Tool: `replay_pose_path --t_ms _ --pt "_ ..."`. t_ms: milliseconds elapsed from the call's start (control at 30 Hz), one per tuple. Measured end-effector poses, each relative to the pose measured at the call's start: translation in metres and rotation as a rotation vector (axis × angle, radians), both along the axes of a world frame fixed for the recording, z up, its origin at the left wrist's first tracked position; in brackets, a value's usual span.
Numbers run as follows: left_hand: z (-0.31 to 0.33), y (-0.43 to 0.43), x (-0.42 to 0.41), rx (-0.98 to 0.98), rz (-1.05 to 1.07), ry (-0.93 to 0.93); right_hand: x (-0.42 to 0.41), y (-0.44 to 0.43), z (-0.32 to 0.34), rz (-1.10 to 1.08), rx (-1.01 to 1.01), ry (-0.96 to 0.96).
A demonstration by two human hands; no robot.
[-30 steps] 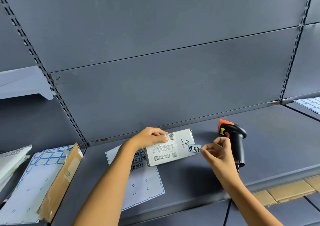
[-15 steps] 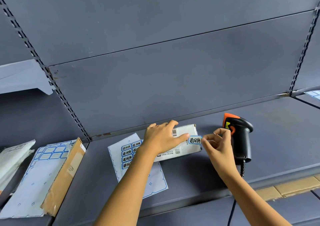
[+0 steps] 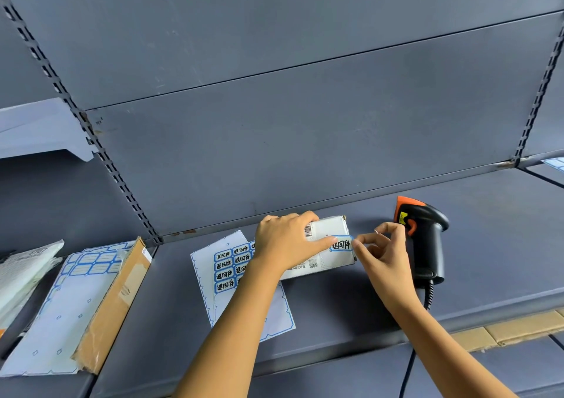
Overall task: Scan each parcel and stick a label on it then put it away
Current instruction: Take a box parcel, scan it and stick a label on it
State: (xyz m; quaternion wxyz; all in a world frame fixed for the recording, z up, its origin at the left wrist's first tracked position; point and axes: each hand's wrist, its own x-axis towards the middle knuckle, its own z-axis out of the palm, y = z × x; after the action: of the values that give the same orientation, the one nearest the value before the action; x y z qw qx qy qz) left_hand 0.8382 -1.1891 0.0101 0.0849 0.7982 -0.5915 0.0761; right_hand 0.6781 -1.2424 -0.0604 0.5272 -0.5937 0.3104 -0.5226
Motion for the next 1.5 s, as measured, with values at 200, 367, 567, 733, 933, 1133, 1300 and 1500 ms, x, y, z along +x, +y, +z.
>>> replay_pose_path --t_ms 200,367,567,733,933,1133,1300,1500 --pt "-0.001 0.0 -0.001 -0.001 0.006 -0.021 0.0 -0.001 -0.003 0.002 -0.015 0.003" --pt "0.0 0.0 -0.001 0.005 0.01 -0.023 0.001 -0.003 -0.004 0.003 -0.027 0.009" --pt "-0.001 0.001 -0.001 0.004 0.02 -0.009 0.001 -0.003 -0.004 -0.005 -0.004 0.001" --pt "-0.002 0.0 -0.001 -0.004 0.021 -0.025 0.003 -0.005 -0.004 0.026 -0.042 0.116" --pt "-0.003 -0.001 -0.001 -0.003 0.029 -0.023 0.008 -0.007 -0.004 0.076 -0.036 0.208" --pt "-0.001 0.0 -0.002 -0.004 0.028 -0.024 0.005 -0.011 -0.009 0.152 0.016 0.16" --pt "-0.002 0.003 -0.003 -0.024 0.019 -0.02 0.005 -0.012 -0.011 0.197 0.024 0.13" --pt "-0.002 0.004 -0.004 -0.047 0.014 -0.01 0.009 -0.014 -0.013 0.207 0.034 0.146"
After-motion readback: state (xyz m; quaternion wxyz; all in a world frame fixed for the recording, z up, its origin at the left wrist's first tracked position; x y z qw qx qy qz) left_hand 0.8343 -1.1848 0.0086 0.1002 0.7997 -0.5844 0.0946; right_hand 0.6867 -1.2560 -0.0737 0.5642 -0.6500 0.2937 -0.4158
